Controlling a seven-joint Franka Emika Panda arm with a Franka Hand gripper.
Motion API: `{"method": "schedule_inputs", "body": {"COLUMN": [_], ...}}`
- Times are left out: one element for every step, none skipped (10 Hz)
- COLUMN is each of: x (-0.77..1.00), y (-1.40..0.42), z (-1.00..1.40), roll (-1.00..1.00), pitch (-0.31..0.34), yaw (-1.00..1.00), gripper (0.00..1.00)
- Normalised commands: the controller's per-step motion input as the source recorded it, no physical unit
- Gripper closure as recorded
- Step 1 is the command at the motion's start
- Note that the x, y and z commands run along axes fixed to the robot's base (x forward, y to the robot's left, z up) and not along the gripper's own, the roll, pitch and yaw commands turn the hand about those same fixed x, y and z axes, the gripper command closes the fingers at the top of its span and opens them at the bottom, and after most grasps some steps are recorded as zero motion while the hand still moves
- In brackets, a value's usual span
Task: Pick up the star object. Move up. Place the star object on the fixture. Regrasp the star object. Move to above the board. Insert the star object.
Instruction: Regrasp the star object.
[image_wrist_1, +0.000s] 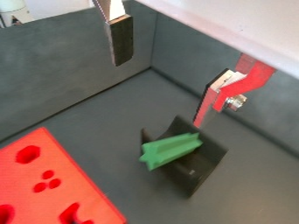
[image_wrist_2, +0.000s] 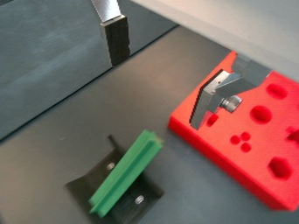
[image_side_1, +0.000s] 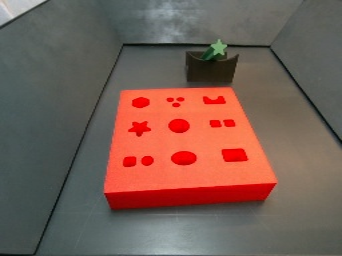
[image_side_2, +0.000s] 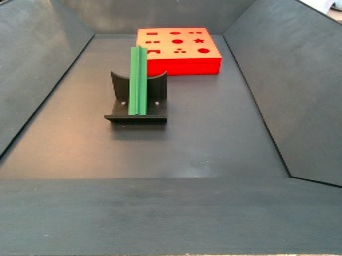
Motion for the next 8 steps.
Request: {"method": "schedule_inputs", "body": {"x": [0.01, 0.02, 0.03, 0.05, 0.06, 0.08, 0.08, 0.1], "y": [-0.01, -0.02, -0.03, -0.03, -0.03, -0.03, -0.04, -0.04], "z": [0.01, 0.0, 0.0, 0.0, 0.0, -0.01, -0.01, 0.0], "roll": [1.0, 1.0, 1.0, 1.0, 1.0, 1.0, 1.0, 1.0], "pitch": [0.009, 0.021, 0.025, 0.038, 0.054, 0.071, 0.084, 0.118], "yaw": [0.05, 0.05, 0.05, 0.05, 0.06, 0.06, 0.07, 0.09], "gripper": [0.0, 0.0, 0.0, 0.0, 0.0, 0.0, 0.0, 0.0]}}
